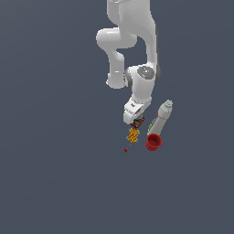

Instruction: Pick up a designated object from a clutter of objects.

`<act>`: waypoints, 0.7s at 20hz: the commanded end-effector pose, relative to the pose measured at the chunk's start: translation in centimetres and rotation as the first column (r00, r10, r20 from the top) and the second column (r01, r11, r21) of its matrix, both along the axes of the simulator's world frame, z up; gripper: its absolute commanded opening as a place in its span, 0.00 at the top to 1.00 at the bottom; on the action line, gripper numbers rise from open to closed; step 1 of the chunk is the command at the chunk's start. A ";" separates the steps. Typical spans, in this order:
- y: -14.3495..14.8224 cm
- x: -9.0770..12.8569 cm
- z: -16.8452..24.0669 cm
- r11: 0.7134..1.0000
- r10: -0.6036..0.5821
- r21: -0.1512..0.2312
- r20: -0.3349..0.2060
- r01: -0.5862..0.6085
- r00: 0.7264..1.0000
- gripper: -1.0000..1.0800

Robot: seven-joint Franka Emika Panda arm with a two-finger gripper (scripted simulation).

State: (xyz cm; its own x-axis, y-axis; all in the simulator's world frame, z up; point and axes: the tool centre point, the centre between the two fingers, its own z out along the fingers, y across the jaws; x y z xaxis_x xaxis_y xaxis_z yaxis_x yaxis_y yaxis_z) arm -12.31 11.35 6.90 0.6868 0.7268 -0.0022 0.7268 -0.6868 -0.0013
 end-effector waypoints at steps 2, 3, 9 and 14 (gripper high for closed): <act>-0.3 0.8 1.3 1.000 0.000 0.001 0.003 0.000 1.000 1.00; -0.4 1.1 1.8 1.000 0.000 0.002 0.003 0.000 1.000 1.00; -1.4 3.1 5.3 1.000 0.001 0.004 0.002 -0.001 1.000 1.00; -2.4 5.3 9.3 1.000 0.002 0.006 0.002 -0.002 1.000 1.00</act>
State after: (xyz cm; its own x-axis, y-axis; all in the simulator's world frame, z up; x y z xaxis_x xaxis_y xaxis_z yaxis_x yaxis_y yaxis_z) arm -7.74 9.25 14.79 0.6858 0.7278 0.0006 0.7277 -0.6858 -0.0049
